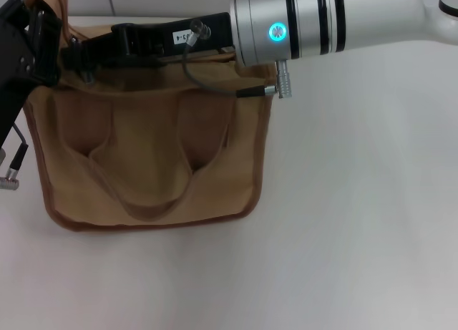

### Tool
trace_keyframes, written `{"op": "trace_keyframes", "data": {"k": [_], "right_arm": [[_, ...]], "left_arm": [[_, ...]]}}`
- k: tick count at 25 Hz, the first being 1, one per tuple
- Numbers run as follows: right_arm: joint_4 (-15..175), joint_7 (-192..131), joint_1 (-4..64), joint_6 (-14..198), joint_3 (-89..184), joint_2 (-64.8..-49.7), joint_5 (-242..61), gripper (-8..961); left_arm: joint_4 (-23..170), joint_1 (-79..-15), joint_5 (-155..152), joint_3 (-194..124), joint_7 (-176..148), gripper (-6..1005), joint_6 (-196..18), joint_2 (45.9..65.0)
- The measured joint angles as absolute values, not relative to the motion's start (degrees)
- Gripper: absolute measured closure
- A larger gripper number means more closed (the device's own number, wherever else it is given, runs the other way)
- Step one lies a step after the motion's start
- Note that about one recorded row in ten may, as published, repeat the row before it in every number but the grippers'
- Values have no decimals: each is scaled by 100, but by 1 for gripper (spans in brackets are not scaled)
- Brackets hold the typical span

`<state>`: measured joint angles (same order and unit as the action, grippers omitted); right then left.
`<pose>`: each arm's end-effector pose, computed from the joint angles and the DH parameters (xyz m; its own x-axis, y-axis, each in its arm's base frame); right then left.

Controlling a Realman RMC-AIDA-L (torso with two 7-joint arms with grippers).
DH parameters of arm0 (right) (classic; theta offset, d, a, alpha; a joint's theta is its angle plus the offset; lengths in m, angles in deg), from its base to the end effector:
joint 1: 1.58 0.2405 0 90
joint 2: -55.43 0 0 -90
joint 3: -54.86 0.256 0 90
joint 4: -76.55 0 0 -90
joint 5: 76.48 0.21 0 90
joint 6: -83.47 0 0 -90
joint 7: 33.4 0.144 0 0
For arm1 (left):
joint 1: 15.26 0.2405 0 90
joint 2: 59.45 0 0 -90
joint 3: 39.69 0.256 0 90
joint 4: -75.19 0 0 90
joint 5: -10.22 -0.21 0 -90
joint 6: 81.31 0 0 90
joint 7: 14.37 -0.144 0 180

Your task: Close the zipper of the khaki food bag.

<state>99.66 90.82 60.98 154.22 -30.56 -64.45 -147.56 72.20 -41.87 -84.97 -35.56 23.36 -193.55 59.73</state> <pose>0.0288 0.3840 -0.0977 0.5411 -0.7684 -0.3417 -0.6357 -0.6397 0.4320 -0.2565 0.2763 0.0279 0.2400 -0.3429 0.9082 0.5859 -0.6947 -0.4172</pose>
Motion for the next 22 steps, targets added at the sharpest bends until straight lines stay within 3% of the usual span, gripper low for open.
{"op": "trace_keyframes", "data": {"k": [10, 22], "right_arm": [[9967, 9056, 6063, 15422, -3020, -6439, -14776, 915], [10145, 8881, 5700, 15518, -2997, -6409, -14745, 943]], "left_arm": [[7220, -4191, -8489, -3565, 2336, 932, -19356, 5973], [7186, -3885, -8453, -3937, 2339, 929, -19284, 5940]]}}
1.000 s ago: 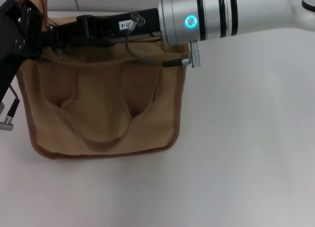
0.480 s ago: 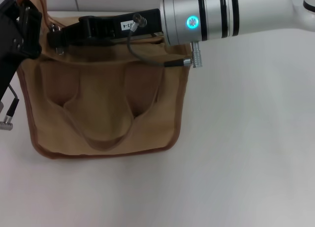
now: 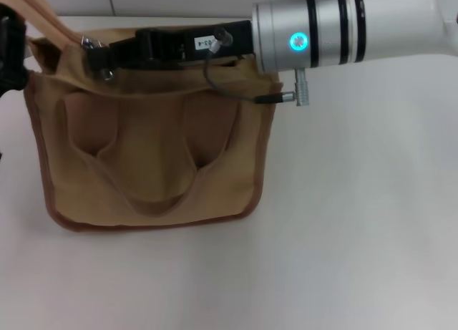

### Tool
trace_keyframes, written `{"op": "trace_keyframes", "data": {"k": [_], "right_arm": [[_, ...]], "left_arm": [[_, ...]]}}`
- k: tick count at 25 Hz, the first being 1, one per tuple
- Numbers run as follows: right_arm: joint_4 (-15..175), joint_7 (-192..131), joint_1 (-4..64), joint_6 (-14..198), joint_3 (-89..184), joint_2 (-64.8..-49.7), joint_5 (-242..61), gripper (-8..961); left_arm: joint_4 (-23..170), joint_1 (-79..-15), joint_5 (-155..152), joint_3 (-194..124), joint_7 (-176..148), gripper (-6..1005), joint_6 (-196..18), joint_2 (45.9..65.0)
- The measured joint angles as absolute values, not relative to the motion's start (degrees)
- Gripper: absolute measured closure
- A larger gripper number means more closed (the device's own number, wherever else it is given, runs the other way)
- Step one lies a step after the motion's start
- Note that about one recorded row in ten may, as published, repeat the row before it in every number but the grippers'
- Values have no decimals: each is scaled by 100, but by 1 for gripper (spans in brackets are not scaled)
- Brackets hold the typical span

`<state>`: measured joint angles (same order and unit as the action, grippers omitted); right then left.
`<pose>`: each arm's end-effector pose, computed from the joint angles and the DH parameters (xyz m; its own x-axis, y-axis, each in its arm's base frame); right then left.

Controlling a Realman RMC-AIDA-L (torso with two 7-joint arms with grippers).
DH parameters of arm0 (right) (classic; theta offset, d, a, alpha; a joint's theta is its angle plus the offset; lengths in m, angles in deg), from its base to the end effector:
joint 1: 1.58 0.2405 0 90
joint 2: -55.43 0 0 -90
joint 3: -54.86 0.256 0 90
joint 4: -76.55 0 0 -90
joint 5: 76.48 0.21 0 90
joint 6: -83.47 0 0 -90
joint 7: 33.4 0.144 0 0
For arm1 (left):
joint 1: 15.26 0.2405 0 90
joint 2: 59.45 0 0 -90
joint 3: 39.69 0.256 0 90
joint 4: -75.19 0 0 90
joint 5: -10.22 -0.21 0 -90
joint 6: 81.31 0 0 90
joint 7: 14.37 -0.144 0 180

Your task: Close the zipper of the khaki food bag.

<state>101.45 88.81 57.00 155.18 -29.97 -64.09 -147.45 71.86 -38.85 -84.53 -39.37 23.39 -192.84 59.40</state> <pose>0.0474 0.3824 -0.0909 0.5248 -0.7645 -0.3743 -0.6322 -0.6445 0.4301 -0.2773 0.2668 0.0386 0.2631 -0.3715 0.8904 0.6565 -0.6074 -0.4474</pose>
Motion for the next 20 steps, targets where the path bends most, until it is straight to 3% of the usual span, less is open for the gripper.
{"op": "trace_keyframes", "data": {"k": [20], "right_arm": [[10169, 8702, 4665, 16261, -2395, -6286, -14785, 944]], "left_arm": [[7170, -3684, -8453, -4162, 2342, 926, -19144, 5929]]}}
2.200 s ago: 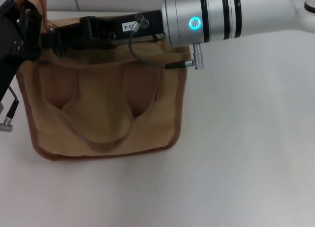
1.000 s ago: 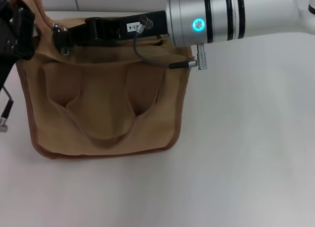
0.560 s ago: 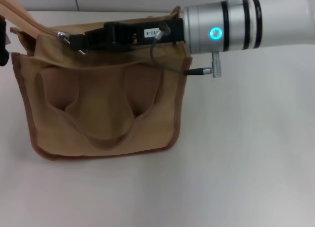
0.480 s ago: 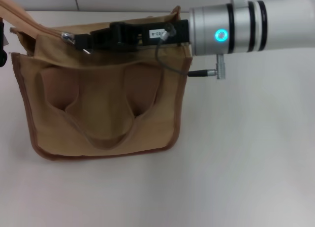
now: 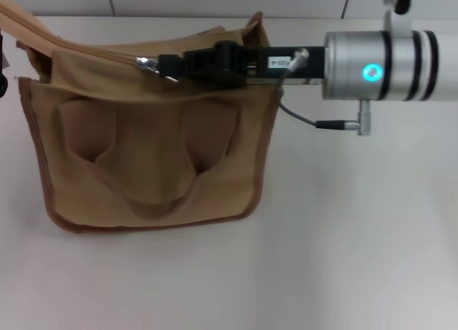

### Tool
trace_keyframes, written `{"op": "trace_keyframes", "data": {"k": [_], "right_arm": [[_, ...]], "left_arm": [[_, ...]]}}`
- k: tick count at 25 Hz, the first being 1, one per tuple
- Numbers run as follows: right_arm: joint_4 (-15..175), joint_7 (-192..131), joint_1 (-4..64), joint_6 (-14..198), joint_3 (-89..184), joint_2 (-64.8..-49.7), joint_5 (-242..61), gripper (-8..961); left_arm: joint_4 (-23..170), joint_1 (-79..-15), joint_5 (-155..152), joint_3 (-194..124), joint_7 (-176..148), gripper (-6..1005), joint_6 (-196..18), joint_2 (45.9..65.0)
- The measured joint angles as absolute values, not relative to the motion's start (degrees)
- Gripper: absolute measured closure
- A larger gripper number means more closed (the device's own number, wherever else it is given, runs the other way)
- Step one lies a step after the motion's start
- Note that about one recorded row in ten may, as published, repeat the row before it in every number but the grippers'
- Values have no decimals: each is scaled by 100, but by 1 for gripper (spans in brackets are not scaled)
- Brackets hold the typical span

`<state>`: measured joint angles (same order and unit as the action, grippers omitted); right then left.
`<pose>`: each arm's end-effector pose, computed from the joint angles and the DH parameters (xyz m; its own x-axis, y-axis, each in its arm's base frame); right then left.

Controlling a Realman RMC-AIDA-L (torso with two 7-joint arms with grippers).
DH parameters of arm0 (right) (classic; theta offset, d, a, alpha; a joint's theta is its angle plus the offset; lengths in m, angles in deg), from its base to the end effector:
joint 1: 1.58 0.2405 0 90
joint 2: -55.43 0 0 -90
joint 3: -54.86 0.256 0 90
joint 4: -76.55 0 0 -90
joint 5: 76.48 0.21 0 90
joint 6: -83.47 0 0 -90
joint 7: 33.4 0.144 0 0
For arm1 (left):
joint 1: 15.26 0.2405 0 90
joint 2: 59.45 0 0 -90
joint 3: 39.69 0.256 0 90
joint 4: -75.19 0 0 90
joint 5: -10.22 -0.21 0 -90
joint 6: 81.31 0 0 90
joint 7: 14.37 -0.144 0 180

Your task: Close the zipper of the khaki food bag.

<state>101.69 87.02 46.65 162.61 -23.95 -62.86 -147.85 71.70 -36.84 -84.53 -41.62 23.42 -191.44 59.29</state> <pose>0.1090 0.3696 -0.0650 0.3847 -0.8225 -0.4189 -0.6602 -0.5624 0.4979 -0.2917 0.2602 0.0428 0.2881 -0.3720 0.8824 0.7020 -0.5447 -0.4588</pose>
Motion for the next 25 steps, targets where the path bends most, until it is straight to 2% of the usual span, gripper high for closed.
{"op": "trace_keyframes", "data": {"k": [14, 18, 25], "right_arm": [[10164, 8409, 3566, 16813, -1421, -5929, -14794, 948], [10171, 8162, 3418, 17017, -1147, -5915, -14794, 950], [10176, 6536, 3110, 17817, -604, -6081, -14760, 910]], "left_arm": [[7158, -3729, -8452, -4179, 2357, 923, -19003, 5921], [7158, -3764, -8452, -4182, 2349, 923, -18980, 5920], [7183, -3775, -8456, -4170, 2347, 921, -18861, 5927]]}}
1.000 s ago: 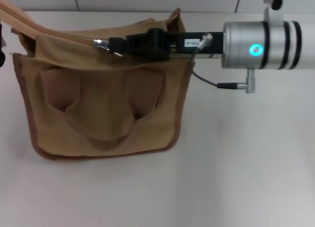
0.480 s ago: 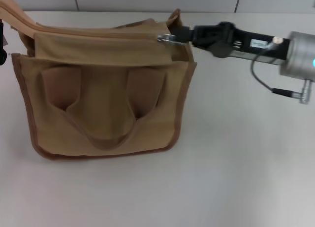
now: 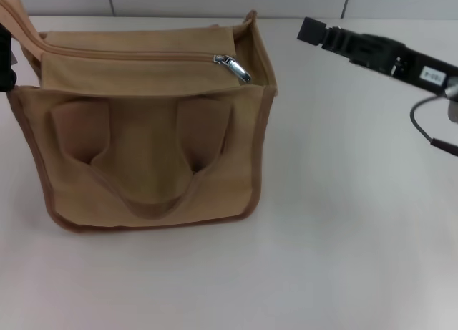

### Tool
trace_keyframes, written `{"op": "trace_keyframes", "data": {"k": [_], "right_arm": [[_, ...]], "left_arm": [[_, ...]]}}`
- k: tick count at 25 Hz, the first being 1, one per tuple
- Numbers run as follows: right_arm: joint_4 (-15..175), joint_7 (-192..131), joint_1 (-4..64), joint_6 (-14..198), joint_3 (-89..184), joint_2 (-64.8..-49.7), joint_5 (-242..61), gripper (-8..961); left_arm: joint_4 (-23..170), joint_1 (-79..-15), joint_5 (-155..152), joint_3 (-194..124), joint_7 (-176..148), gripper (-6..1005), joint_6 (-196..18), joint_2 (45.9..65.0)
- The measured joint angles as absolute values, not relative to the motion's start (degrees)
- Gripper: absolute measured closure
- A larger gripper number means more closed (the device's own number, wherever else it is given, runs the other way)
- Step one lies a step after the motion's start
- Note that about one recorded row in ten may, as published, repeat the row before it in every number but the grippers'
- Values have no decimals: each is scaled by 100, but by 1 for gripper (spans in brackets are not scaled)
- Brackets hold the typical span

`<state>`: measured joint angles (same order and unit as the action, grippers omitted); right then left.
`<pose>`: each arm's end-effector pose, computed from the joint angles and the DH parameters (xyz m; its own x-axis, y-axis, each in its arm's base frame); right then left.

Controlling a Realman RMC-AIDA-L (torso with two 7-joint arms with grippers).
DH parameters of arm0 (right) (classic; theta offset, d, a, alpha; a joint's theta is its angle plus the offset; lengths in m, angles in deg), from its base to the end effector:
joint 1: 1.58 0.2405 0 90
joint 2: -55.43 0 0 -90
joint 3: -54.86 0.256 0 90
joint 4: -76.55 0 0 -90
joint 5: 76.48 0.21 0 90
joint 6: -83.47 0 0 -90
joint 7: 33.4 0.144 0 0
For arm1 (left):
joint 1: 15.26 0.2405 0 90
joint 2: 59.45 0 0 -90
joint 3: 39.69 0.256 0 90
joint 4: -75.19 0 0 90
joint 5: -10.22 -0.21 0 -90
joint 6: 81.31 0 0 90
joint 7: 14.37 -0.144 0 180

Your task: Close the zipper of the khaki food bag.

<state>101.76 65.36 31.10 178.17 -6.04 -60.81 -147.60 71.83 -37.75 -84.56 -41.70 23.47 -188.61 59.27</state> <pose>0.1971 0.3362 0.0055 0.2832 -0.5896 -0.7564 -0.5457 -0.7476 0.3784 -0.2922 0.2692 0.0397 0.3051 -0.3464 0.8871 0.7142 -0.5330 -0.4537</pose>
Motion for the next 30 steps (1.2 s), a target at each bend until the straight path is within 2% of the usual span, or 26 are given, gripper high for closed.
{"op": "trace_keyframes", "data": {"k": [3, 4, 9, 13, 19, 23, 24, 28, 29, 30], "right_arm": [[10194, 5933, 2987, 17914, -554, -6188, -14758, 890], [10200, 5602, 2929, 17919, -552, -6254, -14759, 852], [10162, 5301, 2866, 17923, -548, -6345, -14754, 663], [10160, 5162, 2860, 17943, -586, -6360, -14765, 521], [10157, 3912, 2803, 18243, -810, -6380, -14809, 279], [10152, 3594, 2789, 18297, -948, -6385, -14828, 279], [10151, 3421, 2786, 18301, -1054, -6388, -14855, 278], [10132, 3189, 2786, 18304, -1139, -6394, -14873, 278], [10114, 3111, 2786, 18308, -1149, -6396, -14873, 278], [10085, 3035, 2786, 18316, -1160, -6396, -14874, 278]], "left_arm": [[7178, -3773, -8476, -4131, 2346, 921, -18846, 5929], [7166, -3771, -8480, -4115, 2345, 921, -18860, 5929], [7082, -3803, -8488, -4099, 2917, 920, -18882, 5908], [6675, -3850, -8498, -3923, 3780, 919, -18820, 5897], [5586, -3588, -8512, -2516, 4004, 652, -18882, 5881], [4966, -3245, -8506, -2256, 4047, 463, -19135, 5864], [4621, -3000, -8475, -2285, 4048, 429, -19290, 5844], [4456, -2773, -8465, -2305, 4014, 293, -19354, 5763], [4454, -2600, -8462, -2306, 3961, 259, -19339, 5671], [4454, -2600, -8462, -2306, 3961, 256, -19339, 5671]]}}
